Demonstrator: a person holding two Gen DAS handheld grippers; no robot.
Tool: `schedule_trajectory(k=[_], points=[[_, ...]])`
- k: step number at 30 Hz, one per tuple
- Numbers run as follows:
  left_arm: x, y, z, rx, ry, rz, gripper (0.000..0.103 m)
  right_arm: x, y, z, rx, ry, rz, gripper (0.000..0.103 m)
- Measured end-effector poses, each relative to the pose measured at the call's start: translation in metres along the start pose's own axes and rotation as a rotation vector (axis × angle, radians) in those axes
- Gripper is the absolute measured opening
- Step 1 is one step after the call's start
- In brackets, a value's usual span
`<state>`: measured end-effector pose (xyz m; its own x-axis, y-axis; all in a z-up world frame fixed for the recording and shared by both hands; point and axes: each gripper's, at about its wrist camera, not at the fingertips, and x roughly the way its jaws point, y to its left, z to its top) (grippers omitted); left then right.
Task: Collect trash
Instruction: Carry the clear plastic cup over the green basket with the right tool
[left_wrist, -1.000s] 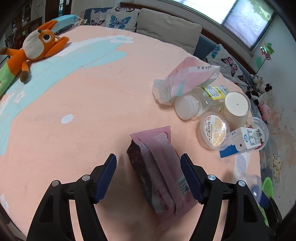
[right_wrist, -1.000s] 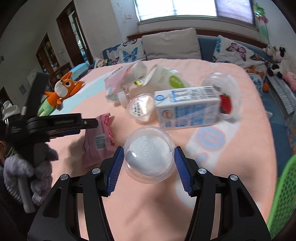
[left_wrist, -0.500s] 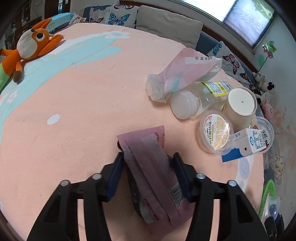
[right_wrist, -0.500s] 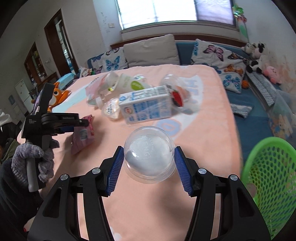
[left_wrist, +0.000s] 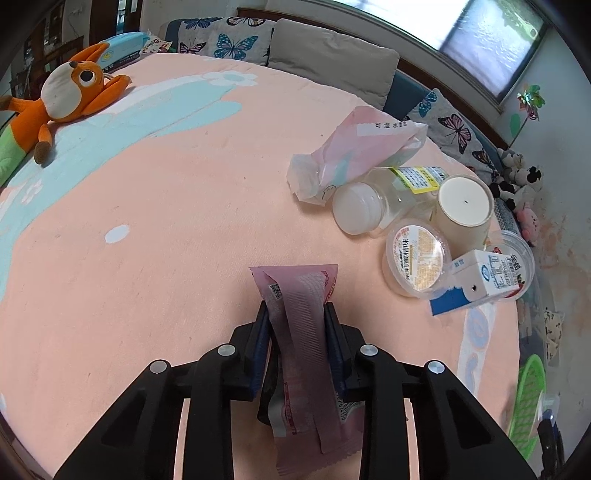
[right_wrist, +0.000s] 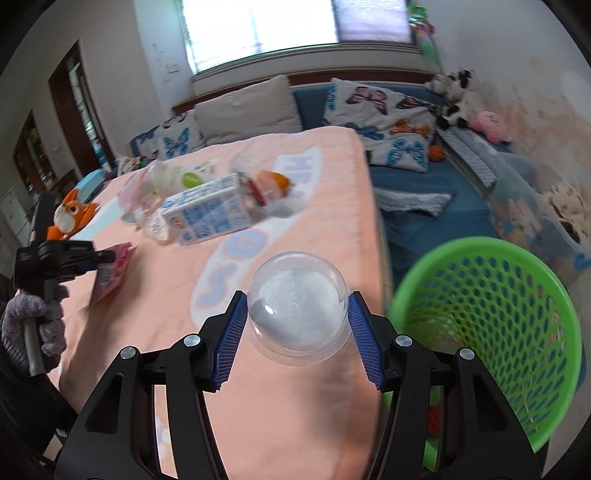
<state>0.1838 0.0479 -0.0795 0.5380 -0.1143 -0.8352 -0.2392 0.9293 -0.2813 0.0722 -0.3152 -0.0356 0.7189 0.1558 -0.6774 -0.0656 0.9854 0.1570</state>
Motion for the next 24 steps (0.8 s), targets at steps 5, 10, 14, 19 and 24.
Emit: schedule_trajectory(k=[5, 10, 14, 19, 24], points=[[-0.014, -0.001, -0.006, 0.001, -0.016, -0.029, 0.026, -0.008, -0.019, -0.006, 0.055, -0.009, -0.038, 0.057], [-0.029, -0.005, -0.012, 0.016, -0.033, -0.056, 0.025, -0.014, -0.034, -0.011, 0.089, -0.017, -0.075, 0.057], [-0.039, -0.007, -0.016, 0.023, -0.042, -0.077, 0.025, -0.018, -0.043, -0.015, 0.111, -0.018, -0.099, 0.057], [-0.05, -0.015, -0.02, 0.048, -0.054, -0.102, 0.025, -0.026, -0.054, -0.018, 0.134, -0.028, -0.125, 0.057], [-0.059, -0.022, -0.021, 0.067, -0.07, -0.114, 0.025, -0.033, -0.066, -0.022, 0.162, -0.034, -0.147, 0.057]])
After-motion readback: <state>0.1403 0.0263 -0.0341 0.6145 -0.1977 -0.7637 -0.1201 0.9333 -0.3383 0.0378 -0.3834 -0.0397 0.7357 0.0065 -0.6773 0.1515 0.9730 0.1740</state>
